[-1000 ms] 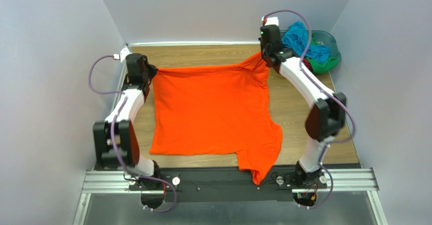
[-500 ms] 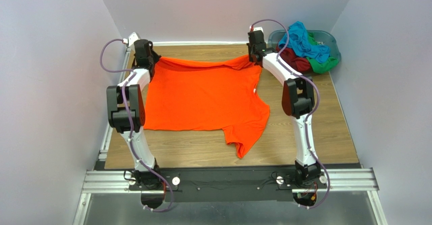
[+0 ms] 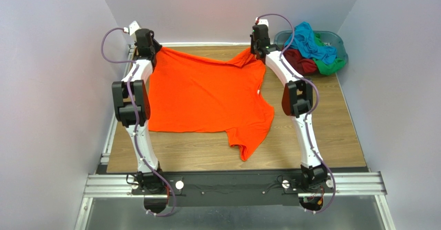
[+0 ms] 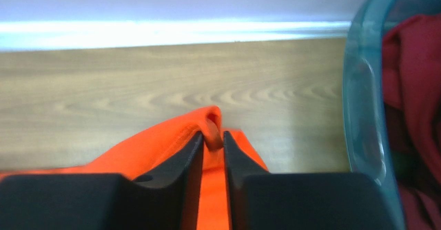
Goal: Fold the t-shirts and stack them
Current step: Flatten the tshirt out
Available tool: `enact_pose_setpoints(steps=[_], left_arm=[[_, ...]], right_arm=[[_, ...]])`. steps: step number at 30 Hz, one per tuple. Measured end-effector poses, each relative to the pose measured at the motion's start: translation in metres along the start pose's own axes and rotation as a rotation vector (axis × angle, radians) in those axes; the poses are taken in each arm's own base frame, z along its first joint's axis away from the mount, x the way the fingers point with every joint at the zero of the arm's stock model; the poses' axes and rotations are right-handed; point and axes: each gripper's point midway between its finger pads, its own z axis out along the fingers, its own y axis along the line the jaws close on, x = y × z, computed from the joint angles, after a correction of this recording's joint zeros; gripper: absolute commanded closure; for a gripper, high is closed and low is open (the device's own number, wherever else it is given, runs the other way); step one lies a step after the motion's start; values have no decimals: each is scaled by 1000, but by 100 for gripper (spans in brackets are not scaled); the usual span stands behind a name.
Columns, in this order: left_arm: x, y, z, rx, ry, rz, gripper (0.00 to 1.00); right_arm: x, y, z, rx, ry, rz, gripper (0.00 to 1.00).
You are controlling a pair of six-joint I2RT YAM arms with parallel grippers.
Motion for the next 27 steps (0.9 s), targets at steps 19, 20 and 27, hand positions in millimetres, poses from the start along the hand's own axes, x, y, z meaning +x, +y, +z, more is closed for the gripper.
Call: enact_pose_setpoints(steps=[19, 20, 27], left_arm=[[-13, -13, -128, 42, 58, -5, 1], [-1, -14, -143, 54, 80, -1, 1], [86, 28, -192, 23, 248, 17, 1]], right_arm=[[39, -16, -151, -203, 170, 176, 0], [43, -15, -163, -220, 179, 186, 0], [137, 4, -231, -313, 360, 205, 0]])
